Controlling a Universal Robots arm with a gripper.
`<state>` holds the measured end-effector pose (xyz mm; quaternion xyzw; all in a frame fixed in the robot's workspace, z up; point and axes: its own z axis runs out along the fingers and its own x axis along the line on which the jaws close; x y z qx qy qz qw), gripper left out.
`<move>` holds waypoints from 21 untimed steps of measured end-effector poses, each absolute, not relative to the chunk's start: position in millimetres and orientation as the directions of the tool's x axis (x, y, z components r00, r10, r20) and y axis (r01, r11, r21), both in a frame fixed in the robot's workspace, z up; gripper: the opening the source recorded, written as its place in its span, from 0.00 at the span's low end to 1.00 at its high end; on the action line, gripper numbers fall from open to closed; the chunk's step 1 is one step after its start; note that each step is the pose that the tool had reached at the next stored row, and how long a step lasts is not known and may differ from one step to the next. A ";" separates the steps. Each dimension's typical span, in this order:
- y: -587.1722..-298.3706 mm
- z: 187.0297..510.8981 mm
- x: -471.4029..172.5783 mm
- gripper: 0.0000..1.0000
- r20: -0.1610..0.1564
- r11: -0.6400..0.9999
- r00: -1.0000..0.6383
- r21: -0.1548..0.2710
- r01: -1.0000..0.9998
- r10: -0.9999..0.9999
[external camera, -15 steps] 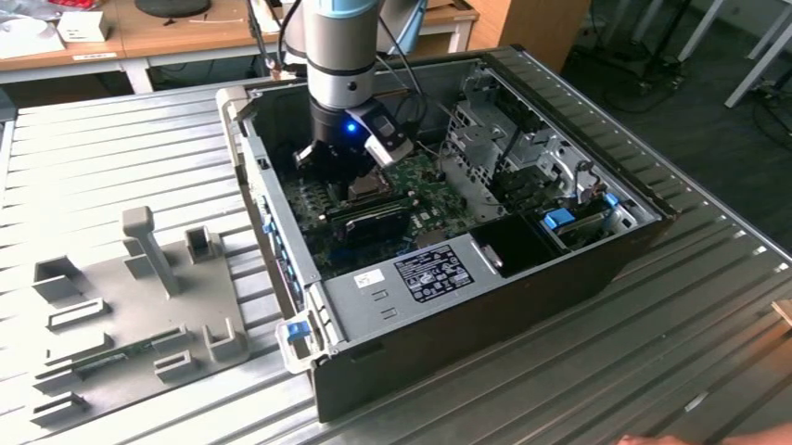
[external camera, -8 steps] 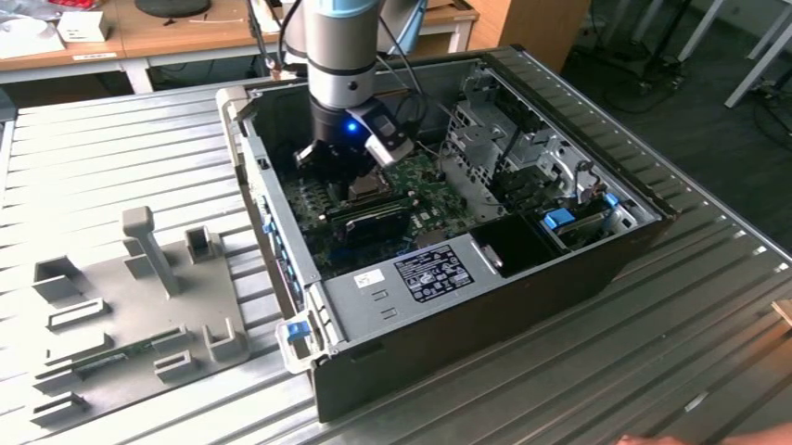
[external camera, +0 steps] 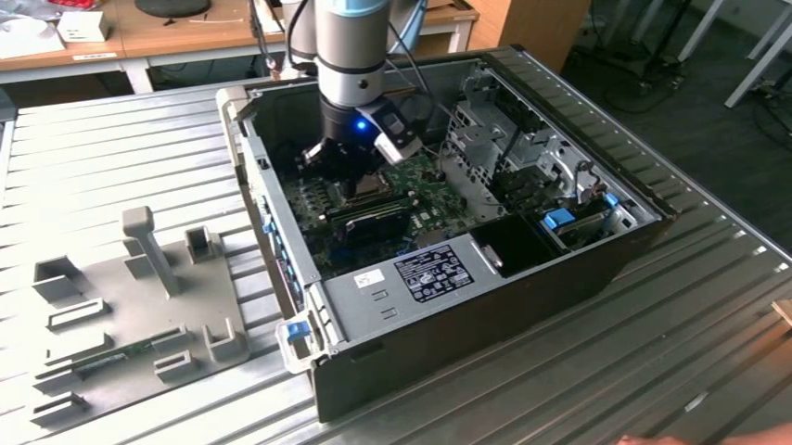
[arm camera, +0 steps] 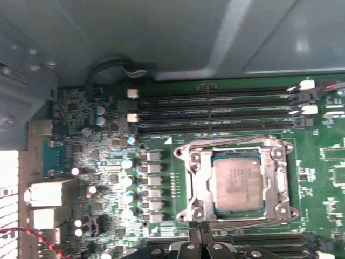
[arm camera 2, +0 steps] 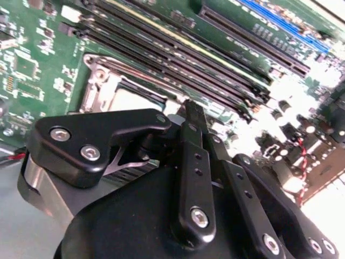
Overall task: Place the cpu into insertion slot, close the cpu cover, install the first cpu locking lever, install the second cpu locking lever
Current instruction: 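Install the second cpu locking lever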
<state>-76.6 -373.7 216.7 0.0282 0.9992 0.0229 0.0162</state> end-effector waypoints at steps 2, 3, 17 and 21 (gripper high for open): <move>-373.7 216.6 -72.3 0.10 -0.031 0.997 -0.998 0.047 0.056 0.057; -373.7 216.6 -70.2 0.10 -0.031 0.997 -0.998 0.047 0.056 0.057; -373.7 216.6 -48.6 0.10 -0.031 0.997 -0.998 0.047 0.056 0.057; -371.0 216.7 -48.6 0.10 -0.031 0.997 -0.998 0.047 0.056 0.057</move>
